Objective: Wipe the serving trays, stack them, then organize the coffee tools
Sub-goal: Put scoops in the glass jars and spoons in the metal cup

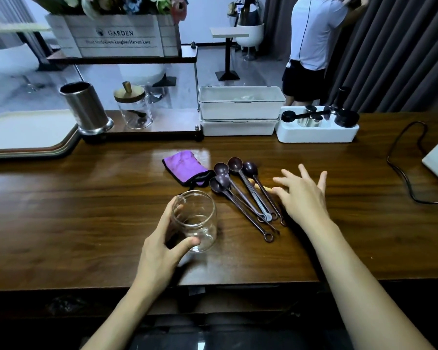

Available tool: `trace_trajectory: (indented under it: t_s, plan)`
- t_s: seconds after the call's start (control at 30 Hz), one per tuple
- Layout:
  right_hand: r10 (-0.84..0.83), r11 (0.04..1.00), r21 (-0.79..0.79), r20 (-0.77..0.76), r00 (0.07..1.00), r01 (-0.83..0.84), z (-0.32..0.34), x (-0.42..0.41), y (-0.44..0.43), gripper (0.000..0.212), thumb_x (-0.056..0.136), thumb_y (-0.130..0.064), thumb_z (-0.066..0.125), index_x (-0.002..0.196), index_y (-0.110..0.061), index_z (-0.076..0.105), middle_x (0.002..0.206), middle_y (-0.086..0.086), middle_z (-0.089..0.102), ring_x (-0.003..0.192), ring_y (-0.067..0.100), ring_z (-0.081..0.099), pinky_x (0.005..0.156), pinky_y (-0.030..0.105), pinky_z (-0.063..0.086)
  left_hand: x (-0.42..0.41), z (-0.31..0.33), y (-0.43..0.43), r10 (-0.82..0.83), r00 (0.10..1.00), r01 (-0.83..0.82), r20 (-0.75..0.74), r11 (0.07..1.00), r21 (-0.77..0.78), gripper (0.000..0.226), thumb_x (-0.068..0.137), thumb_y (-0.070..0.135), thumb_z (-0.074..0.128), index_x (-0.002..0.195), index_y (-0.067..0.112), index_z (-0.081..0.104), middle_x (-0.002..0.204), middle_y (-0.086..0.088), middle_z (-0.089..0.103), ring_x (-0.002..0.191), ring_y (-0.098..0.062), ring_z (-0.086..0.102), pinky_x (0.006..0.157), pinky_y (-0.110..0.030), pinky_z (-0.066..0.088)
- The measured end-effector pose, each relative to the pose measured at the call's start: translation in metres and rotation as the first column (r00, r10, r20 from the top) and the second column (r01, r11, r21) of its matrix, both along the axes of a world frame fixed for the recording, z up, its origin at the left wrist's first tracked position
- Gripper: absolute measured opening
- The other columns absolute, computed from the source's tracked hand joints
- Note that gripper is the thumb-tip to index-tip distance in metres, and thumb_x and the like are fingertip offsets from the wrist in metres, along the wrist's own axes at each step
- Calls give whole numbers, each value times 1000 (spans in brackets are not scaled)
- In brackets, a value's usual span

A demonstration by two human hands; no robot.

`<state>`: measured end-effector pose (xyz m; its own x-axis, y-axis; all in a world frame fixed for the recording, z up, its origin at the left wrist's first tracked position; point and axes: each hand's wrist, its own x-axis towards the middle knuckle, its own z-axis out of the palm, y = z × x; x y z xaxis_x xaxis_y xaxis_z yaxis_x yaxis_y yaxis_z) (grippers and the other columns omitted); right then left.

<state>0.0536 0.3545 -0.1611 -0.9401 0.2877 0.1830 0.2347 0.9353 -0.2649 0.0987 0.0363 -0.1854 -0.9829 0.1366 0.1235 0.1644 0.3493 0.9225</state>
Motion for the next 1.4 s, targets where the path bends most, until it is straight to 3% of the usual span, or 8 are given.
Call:
trace_trajectory:
  t_s: [0.23,0.47,0.73,0.83,0.93,1.07,1.27,1.4]
  plan:
    - [-54,996,78,210,976,38,-2,-22,-2,20,99,-39,58,113,-43,72,152,-8,49,154,27,12,117,65,-14,-1,-3,-3,-16,1000,16,-11,1000,22,97,79,9,84,147,58,35,133,38,57,129,12,50,101,-1,33]
    - [-134,991,47,211,968,127,-1,-20,-5,17,94,-43,66,107,-36,74,145,1,56,153,30,19,118,62,-8,0,-2,-2,-15,1000,15,-10,999,42,96,70,28,80,151,53,36,138,31,57,131,10,50,103,-3,33]
    - [-56,998,37,112,992,52,-4,-16,-2,14,96,-30,64,84,-31,71,110,-1,71,143,25,37,120,65,-4,1,1,-1,-4,1000,5,-18,999,32,98,74,18,87,151,50,36,133,40,56,126,15,51,99,0,33]
    - [24,999,23,181,983,-29,1,-17,4,9,93,-40,67,95,-32,71,115,-2,68,138,25,41,120,66,-1,0,-1,-2,-3,1000,4,-19,1000,30,98,78,10,86,151,50,35,134,39,56,127,14,51,99,-1,34]
    - [28,999,16,247,969,-33,5,-20,4,30,90,-48,69,115,-32,70,122,0,68,135,28,45,119,66,3,1,1,0,9,1000,-9,-29,1000,7,96,79,10,85,150,50,34,127,49,52,122,22,48,95,2,32]
    - [15,999,33,131,991,-19,-5,-20,1,20,93,-45,65,107,-34,75,112,-4,73,128,25,53,121,63,7,2,2,-1,7,1000,-7,-20,1000,7,96,79,12,85,151,49,34,125,49,54,121,23,48,95,3,32]
    - [2,999,52,153,988,-10,-5,-6,-17,25,96,-46,61,117,-37,71,133,-4,66,151,23,25,118,60,-12,0,-1,-2,6,1000,-6,-29,1000,1,98,78,11,86,151,52,34,140,25,56,127,17,49,100,0,32]
    - [17,996,87,135,991,-29,-4,2,-21,24,99,-44,57,118,-38,71,141,-9,60,152,24,23,120,64,-9,0,-1,-3,4,999,-5,-45,1000,-5,98,78,13,86,149,56,33,140,26,56,125,19,48,99,1,32]
